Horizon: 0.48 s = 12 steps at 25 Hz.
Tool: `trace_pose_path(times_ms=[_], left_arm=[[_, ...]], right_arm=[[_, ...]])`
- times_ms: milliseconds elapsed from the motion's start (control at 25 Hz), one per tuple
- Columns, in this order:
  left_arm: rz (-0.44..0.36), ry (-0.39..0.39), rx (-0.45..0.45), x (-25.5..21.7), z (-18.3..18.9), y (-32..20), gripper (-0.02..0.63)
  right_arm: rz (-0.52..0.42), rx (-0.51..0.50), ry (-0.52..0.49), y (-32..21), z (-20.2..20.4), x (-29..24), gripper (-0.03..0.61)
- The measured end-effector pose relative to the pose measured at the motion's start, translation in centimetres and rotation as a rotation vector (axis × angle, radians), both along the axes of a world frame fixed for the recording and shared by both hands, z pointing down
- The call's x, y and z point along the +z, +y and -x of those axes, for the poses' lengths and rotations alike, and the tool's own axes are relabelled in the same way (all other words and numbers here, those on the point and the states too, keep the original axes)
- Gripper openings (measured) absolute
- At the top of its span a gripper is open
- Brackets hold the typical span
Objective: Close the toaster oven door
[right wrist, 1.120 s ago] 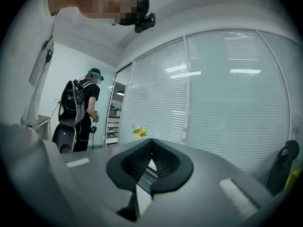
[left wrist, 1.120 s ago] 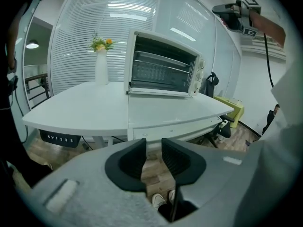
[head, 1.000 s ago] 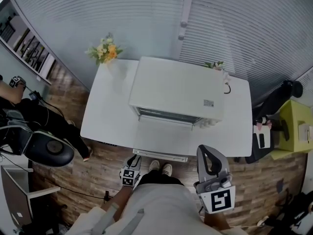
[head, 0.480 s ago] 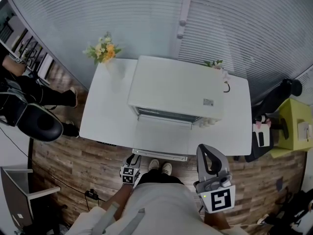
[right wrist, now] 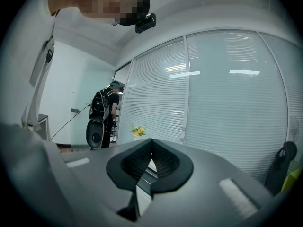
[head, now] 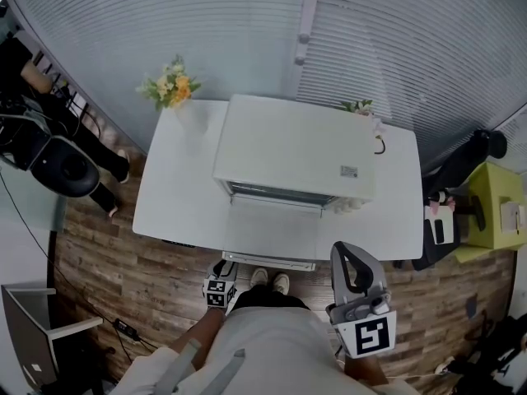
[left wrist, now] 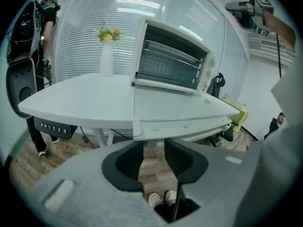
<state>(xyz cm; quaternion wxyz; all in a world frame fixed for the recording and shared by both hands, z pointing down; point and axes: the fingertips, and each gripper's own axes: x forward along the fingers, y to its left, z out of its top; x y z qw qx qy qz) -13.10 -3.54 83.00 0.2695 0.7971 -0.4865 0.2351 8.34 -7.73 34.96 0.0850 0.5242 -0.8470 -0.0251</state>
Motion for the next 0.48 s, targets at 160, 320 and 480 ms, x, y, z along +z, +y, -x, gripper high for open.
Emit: trace_pose_path(times_ms=[160, 320, 480], left_arm=[[-0.005, 0.007, -0.005, -0.4, 0.0, 0.0, 0.144], [-0.022, 0.006, -0.006, -1.3, 0.1, -0.1, 0.143], [-0.045, 0.016, -0.013, -2.3, 0.1, 0.1, 0.143]], right_arm=[[-0.004, 0.006, 0.004, 0.0, 0.0, -0.3, 0.005], [-0.006, 0.007, 0.005, 0.0, 0.0, -0.3, 0.005], [-0.007, 0.008, 0.003, 0.1, 0.0, -0.5, 0.005]])
